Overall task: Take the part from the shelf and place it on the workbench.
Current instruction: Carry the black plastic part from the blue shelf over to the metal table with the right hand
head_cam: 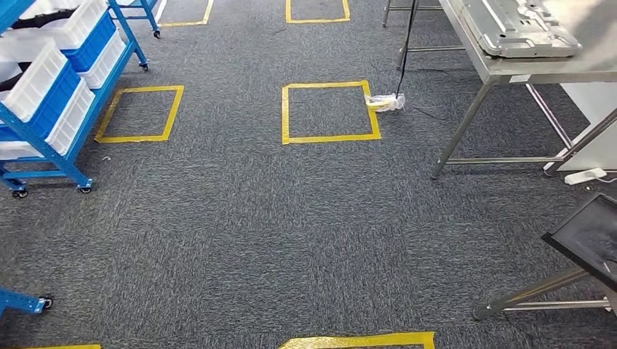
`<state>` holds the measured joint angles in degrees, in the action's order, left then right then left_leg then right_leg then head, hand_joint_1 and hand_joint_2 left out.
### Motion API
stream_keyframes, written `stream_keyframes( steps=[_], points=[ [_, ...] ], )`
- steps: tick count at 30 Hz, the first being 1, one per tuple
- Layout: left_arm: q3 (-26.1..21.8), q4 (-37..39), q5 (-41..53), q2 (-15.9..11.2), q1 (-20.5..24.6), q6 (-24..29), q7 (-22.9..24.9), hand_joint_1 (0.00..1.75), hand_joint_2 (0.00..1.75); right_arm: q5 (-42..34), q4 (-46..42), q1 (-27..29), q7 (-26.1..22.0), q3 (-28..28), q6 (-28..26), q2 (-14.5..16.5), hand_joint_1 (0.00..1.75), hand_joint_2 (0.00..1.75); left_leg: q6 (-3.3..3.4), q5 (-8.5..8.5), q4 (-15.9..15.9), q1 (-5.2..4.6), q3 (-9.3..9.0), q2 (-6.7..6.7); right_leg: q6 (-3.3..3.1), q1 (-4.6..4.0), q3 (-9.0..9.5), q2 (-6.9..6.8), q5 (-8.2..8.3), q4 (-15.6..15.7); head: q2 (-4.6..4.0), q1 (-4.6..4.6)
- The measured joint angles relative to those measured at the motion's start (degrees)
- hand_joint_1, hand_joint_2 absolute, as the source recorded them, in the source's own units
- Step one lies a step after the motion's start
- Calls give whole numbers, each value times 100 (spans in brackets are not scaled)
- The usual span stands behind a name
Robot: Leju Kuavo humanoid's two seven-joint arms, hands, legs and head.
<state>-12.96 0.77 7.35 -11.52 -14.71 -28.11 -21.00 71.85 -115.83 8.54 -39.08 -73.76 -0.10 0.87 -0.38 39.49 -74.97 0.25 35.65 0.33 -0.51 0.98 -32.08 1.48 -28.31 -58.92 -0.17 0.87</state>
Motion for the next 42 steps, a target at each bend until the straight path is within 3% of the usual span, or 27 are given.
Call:
stream_keyframes(
  steps=[1,2,4,6,8,9,11,13,15,16,17,19,20,22,24,26,28,29,30,31,33,35,37,39,41,42],
  points=[
    [12,0,3,0,3,3,-1,0,0,14,4,-2,0,8,1,0,175,175,13,-150,119,0,-38,-8,-1,-5,6,63,1,-2,0,0],
    [25,0,5,0,7,6,-2,0,0,25,9,-5,0,14,2,0,175,175,29,-376,437,2,-172,-40,1,-7,16,127,0,-6,0,1],
    [47,0,16,0,8,14,-5,0,0,38,19,-15,0,29,0,-1,175,175,66,-773,1251,11,-511,-266,20,-10,10,257,-2,-31,0,2],
    [63,0,34,0,6,20,-9,0,0,42,32,-28,0,68,-4,-7,175,175,96,-885,1628,9,-646,-427,80,-15,-36,383,17,-53,0,3],
    [73,0,48,-2,18,24,-12,0,0,45,44,-29,0,108,-7,-21,175,175,150,-905,1671,-8,-650,-339,165,-5,-81,511,59,-42,0,4],
    [74,0,49,-3,30,25,-14,0,0,47,51,-22,0,116,-8,-32,175,175,194,-933,1704,-8,-660,-272,194,4,-104,493,46,-64,0,6],
    [76,0,51,-3,40,25,-18,0,0,49,65,-23,1,126,-10,-60,175,175,276,-989,1777,-2,-674,-133,235,-2,-242,253,-167,-358,0,9],
    [78,0,52,0,29,25,-20,0,0,50,87,-36,1,155,-11,-79,175,175,309,-1001,1793,-16,-660,8,263,-10,-538,-32,-557,-1040,0,10],
    [78,0,55,2,24,25,-20,0,0,54,116,-33,1,197,-11,-81,175,175,317,-992,1788,-36,-639,153,286,-3,-740,-110,-731,-1548,0,10],
    [78,0,57,3,27,25,-20,0,0,56,128,-29,1,210,-11,-81,175,175,317,-985,1786,-42,-637,220,289,0,-694,-128,-660,-1505,0,10],
    [79,0,59,4,31,25,-20,0,0,57,135,-27,1,219,-11,-83,175,175,311,-975,1783,-44,-645,284,288,-1,-526,-164,-501,-1229,0,10],
    [81,0,62,5,39,25,-20,0,0,59,143,-29,3,230,-13,-91,175,175,281,-947,1775,-57,-682,396,255,-20,-58,-360,-195,-410,0,10],
    [83,0,65,5,39,26,-23,0,0,61,148,-29,8,242,-17,-95,175,175,258,-932,1770,-66,-703,443,224,-39,101,-444,-117,-121,0,10],
    [92,0,79,3,46,31,-31,0,0,70,166,-18,27,286,-38,-108,175,175,210,-910,1770,-80,-747,537,154,-78,171,-473,-107,40,0,8],
    [121,0,100,0,72,35,-43,0,0,79,185,11,69,347,-75,-131,175,175,159,-878,1755,-70,-780,587,91,-62,160,-357,-76,74,0,8],
    [159,0,118,-4,93,42,-57,0,0,83,203,37,132,437,-124,-156,175,175,110,-679,1493,-50,-681,389,19,-31,159,-259,-35,117,0,2],
    [187,0,148,-3,87,56,-68,0,0,74,233,59,230,590,-172,-173,175,175,82,-303,794,-27,-353,107,-22,-26,146,-154,-12,127,0,-5],
    [201,0,166,-3,81,63,-73,0,0,55,255,77,300,691,-200,-176,175,175,73,-160,412,-20,-162,44,-28,-28,137,-93,-8,123,0,-6],
    [214,0,187,-3,80,68,-80,0,0,24,279,102,392,809,-239,-177,175,175,66,-115,155,-17,-23,16,-29,-30,133,-28,-7,118,0,-5],
    [228,0,206,-4,81,71,-90,0,0,-25,302,132,518,938,-296,-181,175,175,63,-190,104,-14,25,7,-29,-30,133,39,-8,109,0,-5],
    [260,0,257,-10,89,76,-113,0,0,-198,351,237,978,1299,-496,-240,175,175,76,-614,641,-4,-174,-58,-15,-23,136,172,-17,76,0,-4],
    [299,0,301,-22,94,86,-126,0,0,-419,410,384,1653,1845,-764,-432,175,175,105,-931,1348,6,-457,-285,28,-22,109,316,-37,22,0,-2],
    [328,0,325,-37,97,92,-129,0,0,-555,466,498,2105,2405,-956,-661,175,175,137,-977,1612,3,-554,-391,96,-21,53,460,-29,-8,0,1],
    [350,0,353,-50,121,92,-134,0,0,-632,510,617,2253,2808,-1036,-829,175,175,194,-1008,1657,0,-565,-275,167,-3,15,551,-5,-2,0,1],
    [369,0,411,-64,143,99,-149,0,0,-731,574,712,2448,3156,-1127,-1024,175,175,275,-1061,1723,8,-572,-154,220,-6,-82,346,-141,-185,0,5],
    [380,0,453,-67,143,105,-157,0,0,-777,625,697,2612,3362,-1205,-1146,175,175,305,-1082,1749,11,-565,-84,240,-11,-202,182,-304,-442,0,7]
  ],
)
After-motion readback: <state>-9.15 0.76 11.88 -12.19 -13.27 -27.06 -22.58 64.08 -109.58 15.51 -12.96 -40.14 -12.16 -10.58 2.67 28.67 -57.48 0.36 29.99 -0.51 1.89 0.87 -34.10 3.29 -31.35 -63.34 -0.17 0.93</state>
